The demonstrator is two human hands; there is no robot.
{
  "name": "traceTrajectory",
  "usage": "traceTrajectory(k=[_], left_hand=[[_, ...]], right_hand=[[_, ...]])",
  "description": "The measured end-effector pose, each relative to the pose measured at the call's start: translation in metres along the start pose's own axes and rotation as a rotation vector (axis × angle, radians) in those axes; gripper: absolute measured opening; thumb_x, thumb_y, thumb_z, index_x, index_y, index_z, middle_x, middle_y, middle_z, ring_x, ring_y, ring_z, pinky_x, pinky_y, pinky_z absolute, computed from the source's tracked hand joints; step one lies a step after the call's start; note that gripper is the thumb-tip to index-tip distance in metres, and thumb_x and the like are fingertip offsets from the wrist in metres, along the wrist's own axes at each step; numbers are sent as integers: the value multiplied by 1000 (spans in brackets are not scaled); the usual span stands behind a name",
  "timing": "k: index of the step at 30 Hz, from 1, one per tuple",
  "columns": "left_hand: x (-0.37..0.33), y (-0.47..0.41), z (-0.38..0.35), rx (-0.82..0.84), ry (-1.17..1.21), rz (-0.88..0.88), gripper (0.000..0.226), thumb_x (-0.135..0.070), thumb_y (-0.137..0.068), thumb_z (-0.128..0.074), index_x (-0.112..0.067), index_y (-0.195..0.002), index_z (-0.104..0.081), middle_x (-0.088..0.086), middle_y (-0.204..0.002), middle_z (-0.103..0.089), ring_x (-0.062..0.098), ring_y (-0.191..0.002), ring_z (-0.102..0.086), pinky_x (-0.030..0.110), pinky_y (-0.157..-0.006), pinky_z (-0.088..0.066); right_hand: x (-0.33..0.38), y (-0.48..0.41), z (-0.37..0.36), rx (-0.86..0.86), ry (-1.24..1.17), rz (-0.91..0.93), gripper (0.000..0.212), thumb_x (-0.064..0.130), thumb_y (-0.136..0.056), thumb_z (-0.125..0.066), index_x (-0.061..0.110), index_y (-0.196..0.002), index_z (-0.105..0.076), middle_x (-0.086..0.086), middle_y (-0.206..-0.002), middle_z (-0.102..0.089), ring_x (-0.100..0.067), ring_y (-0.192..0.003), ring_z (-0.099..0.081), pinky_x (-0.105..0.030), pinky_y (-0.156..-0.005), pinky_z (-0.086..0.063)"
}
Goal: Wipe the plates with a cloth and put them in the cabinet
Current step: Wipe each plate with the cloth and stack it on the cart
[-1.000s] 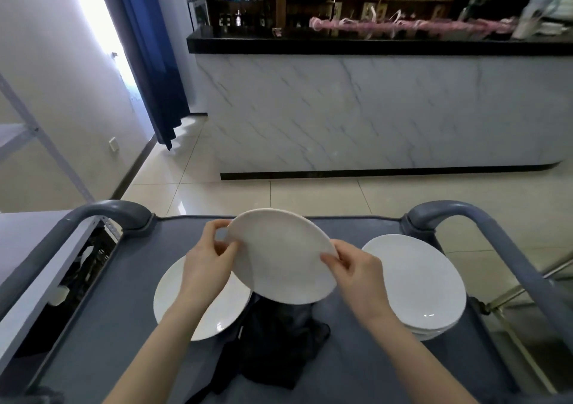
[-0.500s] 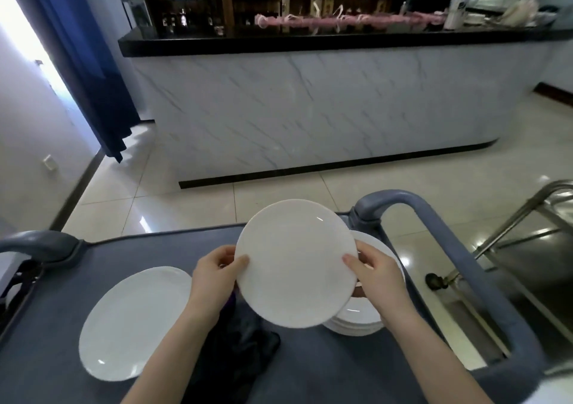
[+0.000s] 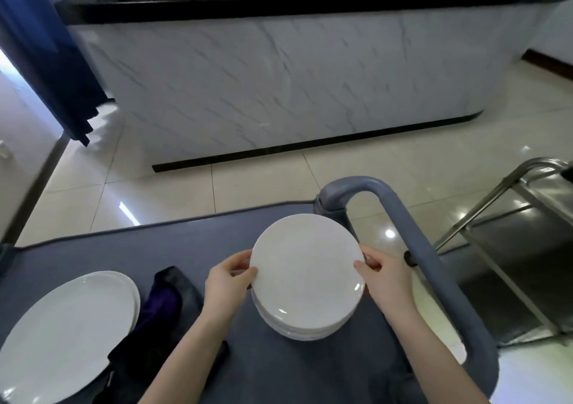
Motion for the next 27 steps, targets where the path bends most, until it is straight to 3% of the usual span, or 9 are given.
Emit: traceTrajectory(k=[5,10,14,16,18,21,23,27], left_hand=[[7,-4,-5,-23,-57,21,41,2,-88,-62,-36,-95,-75,-14,-87,-77,11,-85,-74,38,-91,-58],[5,-5,-8,-8,-88,-3,49,4,-89,-59,-43,-92,-74,-16,-88,-77,5,-84,-73,32,-88,-56],[7,-7,-8,1,-187,-7,40,-5,-89,-61,-37,-108,-75,-1,-100,-73,14,-92,-69,32,-91,-52],[9,-8,-8,17,-199,3,39,-8,-89,-62,-34,-115,-74,1,-98,-70,17,-89,-67,35,-92,-52],[9,-7,-7,33,-188,11,36,-10,-90,-63,-35,-114,-73,-2,-92,-69,16,-84,-64,37,-91,-53],[13,-9,8,17,-147,19,30,-12,-93,-64,-34,-112,-70,-1,-93,-70,17,-87,-65,37,-88,-53],[16,-9,29,-16,-103,18,26,-11,-94,-63,-31,-108,-71,1,-91,-71,17,-83,-67,31,-78,-54],[26,-8,83,-94,-26,25,23,-5,-94,-62,-25,-95,-75,0,-80,-74,10,-71,-66,24,-68,-51]], right_hand=[[-17,-8,-4,-4,87,-17,28,11,-88,-67,22,-114,-72,2,-78,-60,-12,-73,-56,-17,-60,-39],[-20,-11,-6,2,74,-59,32,9,-87,-68,23,-115,-72,-3,-81,-56,-25,-72,-59,-43,-74,-57],[-18,-7,-6,-23,100,-61,31,9,-88,-67,22,-116,-72,-4,-84,-55,-23,-75,-58,-46,-75,-58],[-16,-6,-6,-32,133,-53,32,11,-89,-65,20,-120,-70,-4,-87,-54,-17,-76,-57,-32,-71,-56],[-11,-3,-5,-62,196,-41,36,15,-91,-65,19,-127,-65,-3,-92,-53,-10,-75,-54,-17,-67,-44],[11,6,-3,-163,312,55,43,20,-92,-65,20,-134,-58,1,-104,-51,-11,-82,-53,-20,-73,-41],[33,14,-11,-185,334,159,38,18,-92,-65,22,-130,-61,4,-106,-50,-12,-88,-54,-21,-74,-42],[71,27,-64,-43,267,291,26,16,-93,-62,27,-116,-66,12,-109,-53,-5,-85,-54,-7,-75,-40]])
Point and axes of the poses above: each hand's wrist, its own y-axis away from the middle knuckle, its own z-axis out of the back of the hand, x = y × z, the point moved 10 cm from there along -y, towards the middle knuckle
